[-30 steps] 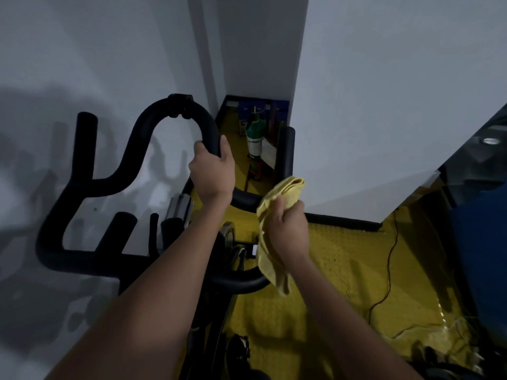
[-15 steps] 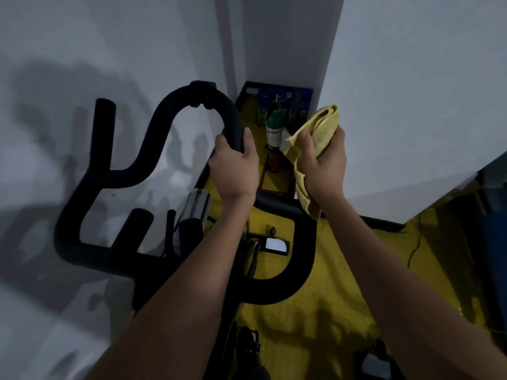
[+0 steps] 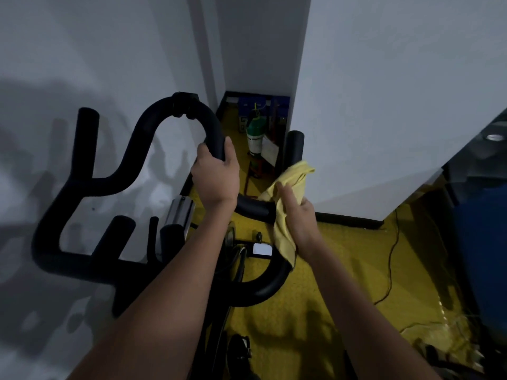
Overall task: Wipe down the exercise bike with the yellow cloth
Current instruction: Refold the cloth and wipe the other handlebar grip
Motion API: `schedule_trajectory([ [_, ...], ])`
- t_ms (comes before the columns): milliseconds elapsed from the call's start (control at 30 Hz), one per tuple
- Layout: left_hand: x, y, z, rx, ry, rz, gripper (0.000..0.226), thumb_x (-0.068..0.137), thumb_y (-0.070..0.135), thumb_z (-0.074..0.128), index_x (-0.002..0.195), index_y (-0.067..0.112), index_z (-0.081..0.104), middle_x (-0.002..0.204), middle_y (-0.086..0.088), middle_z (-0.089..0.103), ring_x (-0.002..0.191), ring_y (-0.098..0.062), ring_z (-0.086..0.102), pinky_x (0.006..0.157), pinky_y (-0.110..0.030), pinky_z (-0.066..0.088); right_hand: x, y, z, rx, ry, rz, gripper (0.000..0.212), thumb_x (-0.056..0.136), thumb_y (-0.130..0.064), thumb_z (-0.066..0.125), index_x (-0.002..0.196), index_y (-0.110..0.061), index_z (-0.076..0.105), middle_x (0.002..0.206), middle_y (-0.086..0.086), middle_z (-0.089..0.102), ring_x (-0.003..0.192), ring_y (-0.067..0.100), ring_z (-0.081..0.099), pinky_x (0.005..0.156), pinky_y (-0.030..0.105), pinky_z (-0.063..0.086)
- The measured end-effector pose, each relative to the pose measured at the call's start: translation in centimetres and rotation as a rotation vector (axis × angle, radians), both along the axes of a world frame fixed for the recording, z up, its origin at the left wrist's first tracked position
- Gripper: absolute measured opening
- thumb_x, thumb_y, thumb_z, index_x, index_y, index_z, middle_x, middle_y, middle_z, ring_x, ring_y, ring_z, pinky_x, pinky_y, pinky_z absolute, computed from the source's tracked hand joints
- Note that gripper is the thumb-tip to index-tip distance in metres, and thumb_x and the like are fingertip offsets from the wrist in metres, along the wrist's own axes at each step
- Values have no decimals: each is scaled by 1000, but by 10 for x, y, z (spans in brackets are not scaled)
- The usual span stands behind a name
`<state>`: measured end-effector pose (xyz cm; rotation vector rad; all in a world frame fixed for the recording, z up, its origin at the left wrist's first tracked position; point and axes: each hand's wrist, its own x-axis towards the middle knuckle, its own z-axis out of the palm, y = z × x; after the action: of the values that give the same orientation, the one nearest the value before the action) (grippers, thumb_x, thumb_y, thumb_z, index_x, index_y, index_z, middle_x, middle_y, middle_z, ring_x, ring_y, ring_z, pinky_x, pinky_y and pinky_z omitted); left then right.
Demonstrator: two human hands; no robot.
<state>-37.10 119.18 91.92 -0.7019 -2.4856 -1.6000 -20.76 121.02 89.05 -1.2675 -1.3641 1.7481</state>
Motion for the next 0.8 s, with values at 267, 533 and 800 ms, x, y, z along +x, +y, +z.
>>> schedule_trajectory([
  [267, 2, -1, 1, -19, -3, -2, 48, 96, 55, 50, 106, 9, 61, 73, 5, 60, 56, -4, 58, 39, -10, 32, 20, -55, -19, 35, 2, -30, 51, 91, -62, 61, 133, -35, 52, 116, -10, 69, 106, 13, 67, 91, 39, 56],
  [533, -6, 0, 5, -11, -32, 24, 47, 96, 54, 50, 105, 9, 60, 75, 1, 64, 59, -12, 63, 41, -13, 34, -23, -1, -6, 484, -295, -111, 44, 100, -59, 44, 120, -21, 49, 108, 0, 61, 92, 16, 63, 72, 35, 53],
  [800, -7, 1, 7, -16, -40, 21, 40, 96, 52, 51, 89, 12, 55, 68, 1, 60, 53, -7, 57, 41, -17, 36, -57, 50, 28, 609, -285, -203, 62, 92, -57, 63, 140, -22, 43, 125, -7, 60, 107, 8, 57, 83, 27, 47],
])
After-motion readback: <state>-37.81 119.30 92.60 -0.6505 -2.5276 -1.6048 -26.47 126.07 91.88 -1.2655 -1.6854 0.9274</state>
